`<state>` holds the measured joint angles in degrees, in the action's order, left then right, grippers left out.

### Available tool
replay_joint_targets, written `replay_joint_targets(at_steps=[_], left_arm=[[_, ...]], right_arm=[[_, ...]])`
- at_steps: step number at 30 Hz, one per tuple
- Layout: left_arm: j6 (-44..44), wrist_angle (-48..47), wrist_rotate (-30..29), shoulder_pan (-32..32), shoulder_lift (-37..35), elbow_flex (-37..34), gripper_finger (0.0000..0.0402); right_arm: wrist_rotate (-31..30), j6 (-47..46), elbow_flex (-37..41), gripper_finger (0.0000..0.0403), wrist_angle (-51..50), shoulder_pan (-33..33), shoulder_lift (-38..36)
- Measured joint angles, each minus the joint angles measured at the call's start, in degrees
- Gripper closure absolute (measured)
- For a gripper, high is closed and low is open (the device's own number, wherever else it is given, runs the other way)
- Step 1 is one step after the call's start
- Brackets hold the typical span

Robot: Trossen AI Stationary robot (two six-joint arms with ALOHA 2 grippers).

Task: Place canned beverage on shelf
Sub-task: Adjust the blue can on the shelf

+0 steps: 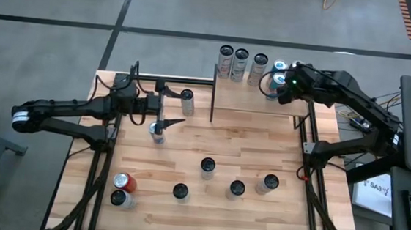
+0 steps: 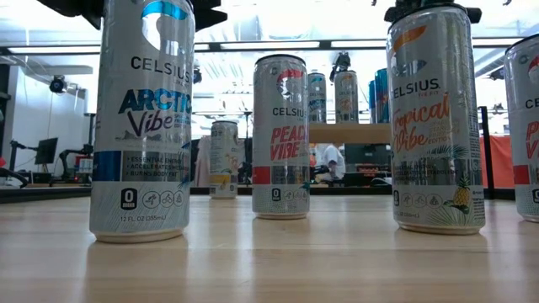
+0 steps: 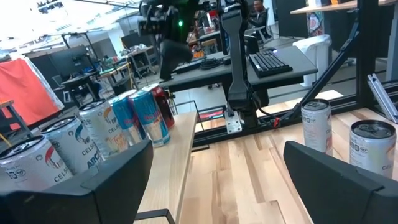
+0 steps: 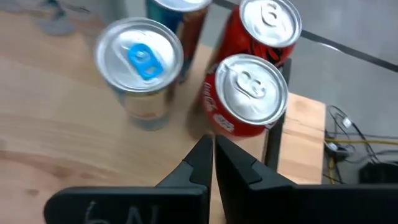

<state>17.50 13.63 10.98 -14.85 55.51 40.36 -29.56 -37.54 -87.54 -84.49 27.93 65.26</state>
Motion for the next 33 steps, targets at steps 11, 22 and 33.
replay_joint_targets(at_steps=[11,22,33], left_arm=[[-0.6,2.1,0.0,0.0,1.4,0.0,0.0055],[1.6,3.6,0.0,0.0,1.2,0.0,0.0055],[5.0,-1.3,-6.6,0.0,-0.1,0.0,0.0055]], right_arm=[[4.9,4.4,0.1,0.0394,8.1,-4.1,0.8],[7.5,6.2,0.4,0.0394,11.1,-4.1,6.2],[7.0,5.6,0.4,0.0394,11.5,-1.4,11.9]])
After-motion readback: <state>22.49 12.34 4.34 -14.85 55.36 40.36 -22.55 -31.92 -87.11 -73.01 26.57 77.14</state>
